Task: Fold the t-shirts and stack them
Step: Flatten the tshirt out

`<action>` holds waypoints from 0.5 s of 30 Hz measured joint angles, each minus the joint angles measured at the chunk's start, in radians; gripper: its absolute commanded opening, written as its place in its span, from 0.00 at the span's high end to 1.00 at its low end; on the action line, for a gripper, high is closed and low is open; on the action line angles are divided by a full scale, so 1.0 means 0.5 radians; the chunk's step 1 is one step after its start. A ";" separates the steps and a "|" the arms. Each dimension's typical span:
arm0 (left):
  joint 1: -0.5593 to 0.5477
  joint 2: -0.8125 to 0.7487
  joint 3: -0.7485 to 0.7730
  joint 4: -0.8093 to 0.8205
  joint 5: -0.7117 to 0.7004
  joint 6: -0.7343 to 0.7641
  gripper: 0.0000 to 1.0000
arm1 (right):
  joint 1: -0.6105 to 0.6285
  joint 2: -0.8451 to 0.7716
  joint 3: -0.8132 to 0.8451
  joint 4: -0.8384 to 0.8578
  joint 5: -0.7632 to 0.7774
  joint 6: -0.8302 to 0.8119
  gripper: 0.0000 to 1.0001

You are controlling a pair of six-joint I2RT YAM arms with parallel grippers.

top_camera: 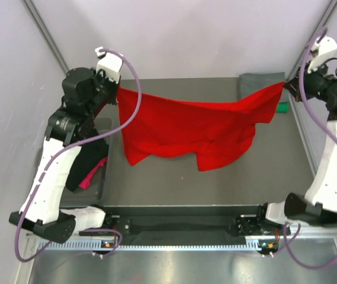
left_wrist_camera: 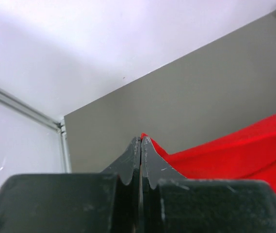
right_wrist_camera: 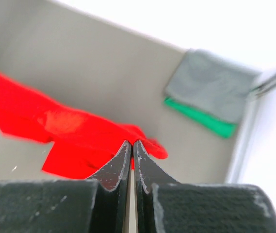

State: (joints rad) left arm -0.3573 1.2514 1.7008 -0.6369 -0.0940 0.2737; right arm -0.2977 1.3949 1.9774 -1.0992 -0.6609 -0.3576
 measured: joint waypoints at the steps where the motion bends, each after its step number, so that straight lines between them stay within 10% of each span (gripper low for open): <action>1: 0.000 -0.027 -0.008 -0.021 -0.002 0.012 1.00 | -0.002 -0.079 -0.002 0.018 0.031 0.002 1.00; 15: 0.099 -0.423 0.230 -0.262 0.034 0.027 1.00 | -0.004 -1.078 -0.090 0.484 0.422 0.146 1.00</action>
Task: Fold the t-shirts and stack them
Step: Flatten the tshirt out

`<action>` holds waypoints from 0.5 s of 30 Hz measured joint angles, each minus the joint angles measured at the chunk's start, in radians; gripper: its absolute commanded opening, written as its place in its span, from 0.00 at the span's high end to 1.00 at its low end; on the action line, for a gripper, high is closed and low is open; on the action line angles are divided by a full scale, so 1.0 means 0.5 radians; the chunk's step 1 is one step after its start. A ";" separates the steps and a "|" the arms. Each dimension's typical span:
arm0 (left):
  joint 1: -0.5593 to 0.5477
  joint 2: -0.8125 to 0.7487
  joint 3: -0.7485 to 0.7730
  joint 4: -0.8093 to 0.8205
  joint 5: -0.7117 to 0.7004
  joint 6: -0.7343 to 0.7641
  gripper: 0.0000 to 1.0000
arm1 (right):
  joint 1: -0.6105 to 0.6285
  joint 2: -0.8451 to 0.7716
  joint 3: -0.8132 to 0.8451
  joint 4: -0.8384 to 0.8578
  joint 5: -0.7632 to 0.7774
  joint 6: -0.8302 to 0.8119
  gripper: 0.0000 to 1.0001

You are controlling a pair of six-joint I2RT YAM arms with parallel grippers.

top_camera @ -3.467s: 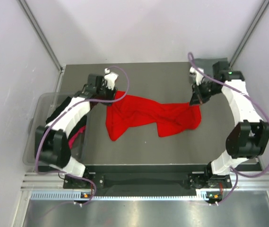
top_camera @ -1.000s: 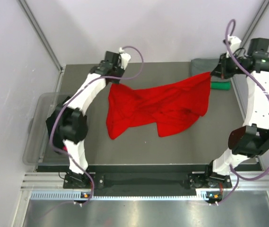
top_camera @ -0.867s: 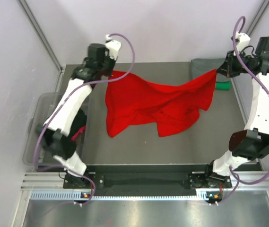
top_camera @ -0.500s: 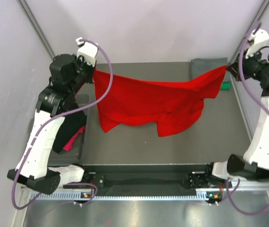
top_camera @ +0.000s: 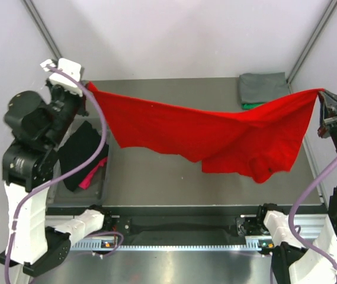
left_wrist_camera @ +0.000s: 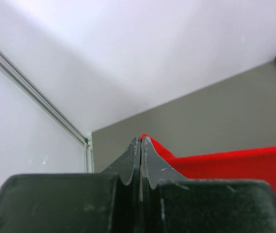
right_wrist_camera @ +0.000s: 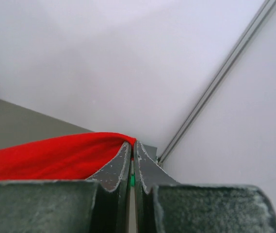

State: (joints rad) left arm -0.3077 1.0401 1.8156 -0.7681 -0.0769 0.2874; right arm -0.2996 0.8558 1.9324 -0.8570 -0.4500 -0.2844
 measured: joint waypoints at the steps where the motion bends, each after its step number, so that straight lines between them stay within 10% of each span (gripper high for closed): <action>1: 0.006 -0.008 0.039 -0.004 0.007 -0.002 1.00 | 0.000 0.000 0.022 0.002 0.008 0.002 1.00; 15: 0.018 0.273 0.099 0.209 -0.099 0.151 1.00 | 0.000 0.340 0.100 0.207 0.169 -0.003 1.00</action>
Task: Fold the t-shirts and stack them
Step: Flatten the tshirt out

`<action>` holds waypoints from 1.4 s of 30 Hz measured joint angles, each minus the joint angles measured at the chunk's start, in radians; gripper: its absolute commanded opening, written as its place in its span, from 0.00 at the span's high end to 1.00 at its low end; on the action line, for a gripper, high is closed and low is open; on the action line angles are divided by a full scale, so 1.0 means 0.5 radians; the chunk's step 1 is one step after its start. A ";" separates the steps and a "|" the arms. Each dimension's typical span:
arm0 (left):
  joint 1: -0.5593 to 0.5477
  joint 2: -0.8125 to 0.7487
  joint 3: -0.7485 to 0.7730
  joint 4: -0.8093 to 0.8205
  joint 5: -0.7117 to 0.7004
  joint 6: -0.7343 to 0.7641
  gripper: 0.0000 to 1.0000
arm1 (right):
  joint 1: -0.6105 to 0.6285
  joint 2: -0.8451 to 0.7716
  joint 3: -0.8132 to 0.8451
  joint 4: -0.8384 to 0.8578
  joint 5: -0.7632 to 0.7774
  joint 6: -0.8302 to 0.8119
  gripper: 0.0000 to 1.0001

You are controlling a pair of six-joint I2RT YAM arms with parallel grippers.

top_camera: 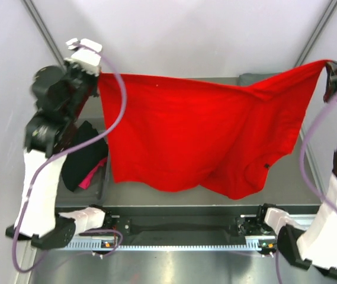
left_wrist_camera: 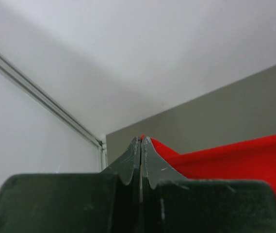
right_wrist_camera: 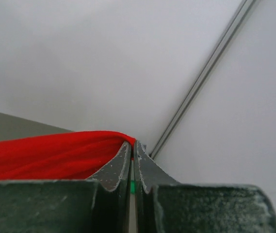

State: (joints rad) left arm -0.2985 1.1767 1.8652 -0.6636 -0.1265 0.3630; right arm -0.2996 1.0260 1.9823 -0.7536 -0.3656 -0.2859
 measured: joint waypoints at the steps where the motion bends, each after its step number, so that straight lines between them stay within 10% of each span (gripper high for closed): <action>1: 0.000 0.043 -0.025 0.016 -0.008 0.006 1.00 | 0.000 0.066 -0.001 0.018 0.005 0.001 1.00; 10: 0.000 0.249 -0.037 0.014 -0.011 0.011 1.00 | 0.000 0.301 -0.025 -0.040 -0.005 -0.019 1.00; 28: 0.003 -0.397 0.172 -0.032 0.002 0.027 1.00 | 0.000 -0.460 0.163 -0.121 -0.038 -0.127 1.00; 42: 0.003 0.058 -0.079 0.188 -0.025 0.121 1.00 | 0.000 -0.074 -0.227 0.278 -0.009 -0.187 1.00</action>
State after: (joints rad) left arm -0.2970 1.2057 1.8256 -0.5694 -0.1390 0.4232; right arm -0.2996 0.9890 1.8690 -0.6147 -0.3702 -0.3794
